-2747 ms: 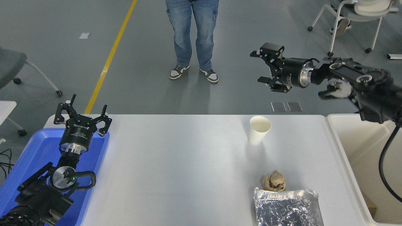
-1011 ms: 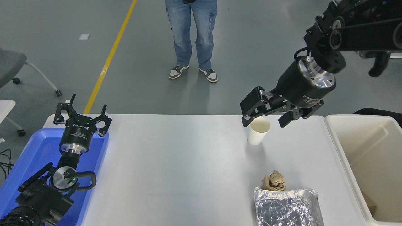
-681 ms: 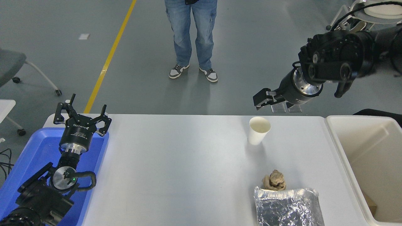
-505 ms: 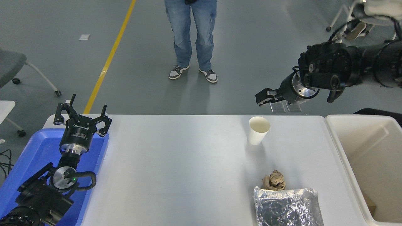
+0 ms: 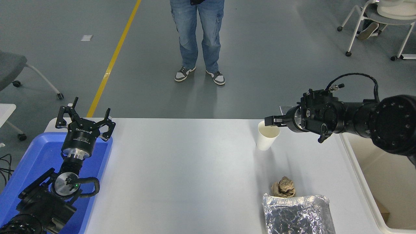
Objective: Pick up paper cup place in dustbin
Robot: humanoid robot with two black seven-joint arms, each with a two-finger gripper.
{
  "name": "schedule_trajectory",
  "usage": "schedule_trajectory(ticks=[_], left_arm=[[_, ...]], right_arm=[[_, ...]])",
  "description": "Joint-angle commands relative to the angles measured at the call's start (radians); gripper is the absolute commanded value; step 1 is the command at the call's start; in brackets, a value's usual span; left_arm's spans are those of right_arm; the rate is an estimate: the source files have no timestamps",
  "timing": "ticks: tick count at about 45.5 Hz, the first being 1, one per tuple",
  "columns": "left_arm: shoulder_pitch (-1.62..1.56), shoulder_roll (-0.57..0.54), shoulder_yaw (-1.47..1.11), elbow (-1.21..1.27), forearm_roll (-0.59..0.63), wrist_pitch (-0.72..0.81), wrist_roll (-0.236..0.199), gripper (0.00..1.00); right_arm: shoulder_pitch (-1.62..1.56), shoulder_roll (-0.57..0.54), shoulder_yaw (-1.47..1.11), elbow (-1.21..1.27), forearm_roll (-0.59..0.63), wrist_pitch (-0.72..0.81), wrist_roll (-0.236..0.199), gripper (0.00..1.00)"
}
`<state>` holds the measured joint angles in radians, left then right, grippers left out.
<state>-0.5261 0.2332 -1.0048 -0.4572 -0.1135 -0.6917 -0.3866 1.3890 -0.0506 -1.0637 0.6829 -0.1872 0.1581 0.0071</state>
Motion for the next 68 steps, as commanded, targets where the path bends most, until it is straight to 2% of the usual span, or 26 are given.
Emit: schedule_trajectory(ticks=[1, 6, 11, 16, 17, 19, 39, 48, 56, 62, 68], left_arm=[[0.0, 0.0, 0.0, 0.0, 0.0, 0.0, 0.0, 1.0], [0.0, 0.0, 0.0, 0.0, 0.0, 0.0, 0.0, 1.0], [0.0, 0.0, 0.0, 0.0, 0.0, 0.0, 0.0, 1.0], [0.0, 0.0, 0.0, 0.0, 0.0, 0.0, 0.0, 1.0], [0.0, 0.0, 0.0, 0.0, 0.0, 0.0, 0.0, 1.0], [0.0, 0.0, 0.0, 0.0, 0.0, 0.0, 0.0, 1.0], [0.0, 0.0, 0.0, 0.0, 0.0, 0.0, 0.0, 1.0], [0.0, 0.0, 0.0, 0.0, 0.0, 0.0, 0.0, 1.0], [0.0, 0.0, 0.0, 0.0, 0.0, 0.0, 0.0, 1.0], [0.001, 0.0, 0.0, 0.0, 0.0, 0.0, 0.0, 1.0], [0.001, 0.0, 0.0, 0.0, 0.0, 0.0, 0.0, 1.0]], right_arm=[[-0.103, 0.035, 0.053, -0.08, -0.017, -0.009, -0.006, 0.64], [-0.126, 0.04, 0.053, -0.103, -0.018, -0.02, -0.006, 0.47], [-0.131, 0.04, 0.056, -0.115, -0.018, -0.022, -0.007, 0.41], [-0.139, 0.04, 0.074, -0.123, -0.018, -0.02, -0.021, 0.26], [-0.139, 0.04, 0.074, -0.125, -0.018, -0.02, -0.025, 0.19], [-0.139, 0.04, 0.074, -0.125, -0.018, -0.02, -0.029, 0.0], [-0.088, 0.04, 0.071, -0.108, -0.014, -0.002, -0.029, 0.0], [0.042, 0.023, 0.051, -0.001, -0.015, 0.047, -0.025, 0.0], [0.329, -0.09, -0.018, 0.262, -0.024, 0.187, -0.019, 0.0], [0.567, -0.187, -0.019, 0.464, -0.072, 0.354, -0.01, 0.0], [0.745, -0.238, -0.015, 0.558, -0.075, 0.514, 0.002, 0.0]])
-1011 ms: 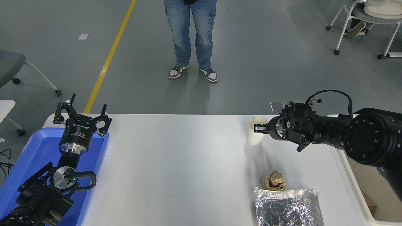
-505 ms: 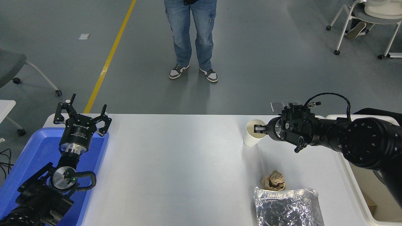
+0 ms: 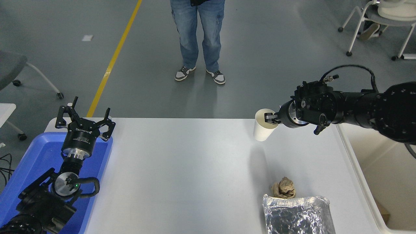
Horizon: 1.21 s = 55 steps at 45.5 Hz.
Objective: Pick up paper cup place in dustbin
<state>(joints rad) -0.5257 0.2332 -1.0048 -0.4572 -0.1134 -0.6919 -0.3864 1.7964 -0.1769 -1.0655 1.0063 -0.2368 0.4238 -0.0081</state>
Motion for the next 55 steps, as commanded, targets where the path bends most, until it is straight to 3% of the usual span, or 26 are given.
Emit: schedule_trajectory(ticks=[1, 6, 26, 34, 46, 50, 55], left_arm=[[0.001, 0.0, 0.0, 0.0, 0.0, 0.0, 0.001, 1.0], [0.001, 0.0, 0.0, 0.0, 0.0, 0.0, 0.0, 1.0], [0.001, 0.0, 0.0, 0.0, 0.0, 0.0, 0.0, 1.0], [0.001, 0.0, 0.0, 0.0, 0.0, 0.0, 0.0, 1.0], [0.001, 0.0, 0.0, 0.0, 0.0, 0.0, 0.0, 1.0], [0.001, 0.0, 0.0, 0.0, 0.0, 0.0, 0.0, 1.0], [0.001, 0.0, 0.0, 0.0, 0.0, 0.0, 0.0, 1.0]], right_arm=[[0.362, -0.115, -0.013, 0.241, -0.025, 0.271, 0.023, 0.0], [0.457, -0.119, -0.013, 0.255, -0.025, 0.358, 0.04, 0.0], [0.566, -0.157, -0.031, 0.252, -0.053, 0.362, 0.046, 0.0], [0.557, -0.308, -0.093, 0.244, -0.217, 0.362, 0.056, 0.0], [0.442, -0.72, -0.105, 0.166, -0.645, 0.362, 0.088, 0.0], [0.362, -0.849, -0.042, 0.104, -0.717, 0.362, 0.089, 0.0], [0.197, -0.909, 0.041, 0.014, -0.73, 0.294, 0.089, 0.0]])
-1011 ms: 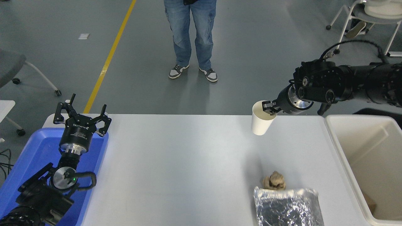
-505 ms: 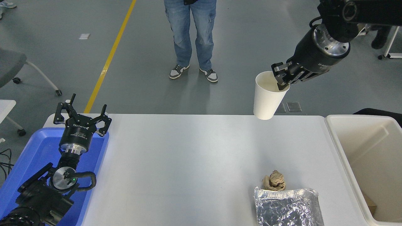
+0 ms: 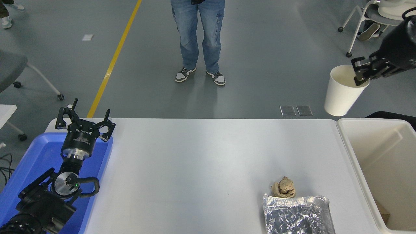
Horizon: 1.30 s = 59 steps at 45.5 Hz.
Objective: Pick up paper cup place in dustbin
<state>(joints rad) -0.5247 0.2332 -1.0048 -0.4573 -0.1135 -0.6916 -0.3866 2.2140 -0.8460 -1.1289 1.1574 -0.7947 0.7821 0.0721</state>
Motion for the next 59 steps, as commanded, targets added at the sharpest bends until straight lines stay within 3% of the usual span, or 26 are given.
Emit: schedule_trajectory(ticks=[1, 17, 32, 40, 54, 55, 57, 58, 59], left_arm=[[0.0, 0.0, 0.0, 0.0, 0.0, 0.0, 0.0, 1.0], [0.0, 0.0, 0.0, 0.0, 0.0, 0.0, 0.0, 1.0], [0.0, 0.0, 0.0, 0.0, 0.0, 0.0, 0.0, 1.0], [-0.001, 0.0, 0.0, 0.0, 0.0, 0.0, 0.0, 1.0], [-0.001, 0.0, 0.0, 0.0, 0.0, 0.0, -0.001, 1.0], [-0.001, 0.0, 0.0, 0.0, 0.0, 0.0, -0.001, 1.0], [-0.001, 0.0, -0.002, 0.0, 0.0, 0.0, -0.001, 1.0], [-0.001, 0.0, 0.0, 0.0, 0.0, 0.0, 0.0, 1.0], [-0.001, 0.0, 0.0, 0.0, 0.0, 0.0, 0.0, 1.0]], right_arm=[[-0.259, -0.243, 0.119, -0.156, -0.172, -0.092, 0.009, 0.0], [-0.905, -0.191, 0.449, -0.432, -0.152, -0.42, 0.008, 0.0], [-1.405, 0.082, 0.891, -0.798, -0.126, -0.521, -0.015, 0.0], [-1.519, 0.218, 0.976, -0.884, -0.064, -0.573, -0.041, 0.0], [-1.556, 0.266, 0.991, -0.886, -0.044, -0.636, -0.063, 0.0], [-1.556, 0.266, 0.994, -0.886, -0.043, -0.641, -0.061, 0.02], [-1.556, 0.266, 1.005, -0.881, -0.044, -0.653, -0.061, 0.23], [-1.554, 0.266, 1.011, -0.88, -0.043, -0.653, -0.06, 0.51], [-1.553, 0.266, 1.017, -0.88, -0.043, -0.656, -0.06, 0.94]])
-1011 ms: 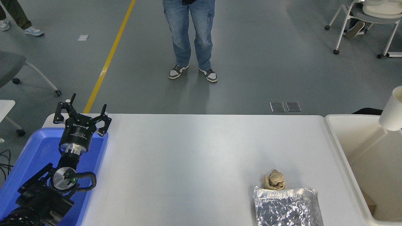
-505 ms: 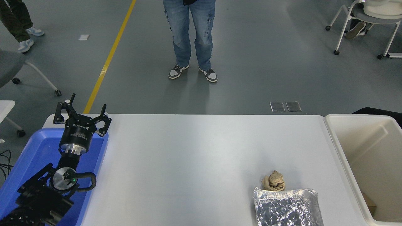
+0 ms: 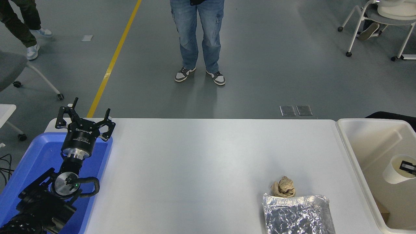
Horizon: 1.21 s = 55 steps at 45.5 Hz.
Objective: Pick up paper cup place in dustbin
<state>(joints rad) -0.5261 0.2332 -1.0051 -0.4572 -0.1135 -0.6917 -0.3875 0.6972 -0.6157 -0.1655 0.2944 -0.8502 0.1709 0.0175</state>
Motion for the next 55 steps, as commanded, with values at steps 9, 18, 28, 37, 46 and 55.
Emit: schedule_trajectory(ticks=[9, 18, 28, 37, 46, 55], left_arm=[[-0.002, 0.0, 0.0, -0.001, 0.0, 0.0, 0.001, 1.0], [-0.003, 0.0, 0.0, -0.001, 0.002, -0.005, 0.004, 1.0], [-0.003, 0.0, 0.002, -0.001, 0.002, -0.006, 0.004, 1.0], [-0.002, 0.0, 0.0, -0.001, 0.002, -0.005, 0.004, 1.0], [-0.002, 0.001, 0.0, 0.0, 0.002, -0.005, 0.004, 1.0], [-0.002, 0.0, 0.0, 0.0, 0.002, -0.005, 0.003, 1.0]], right_arm=[[0.008, -0.012, 0.057, 0.109, 0.013, -0.033, 0.002, 1.0], [0.214, -0.156, -0.047, 0.313, 0.002, -0.007, 0.002, 1.0], [0.758, -0.23, -0.481, 0.618, 0.011, 0.131, 0.01, 1.0], [1.146, -0.092, -0.773, 0.833, 0.112, 0.277, 0.064, 1.0], [1.297, 0.141, -0.853, 0.893, 0.44, 0.404, 0.067, 1.0], [1.41, 0.29, -0.853, 0.897, 0.615, 0.614, 0.067, 1.0]])
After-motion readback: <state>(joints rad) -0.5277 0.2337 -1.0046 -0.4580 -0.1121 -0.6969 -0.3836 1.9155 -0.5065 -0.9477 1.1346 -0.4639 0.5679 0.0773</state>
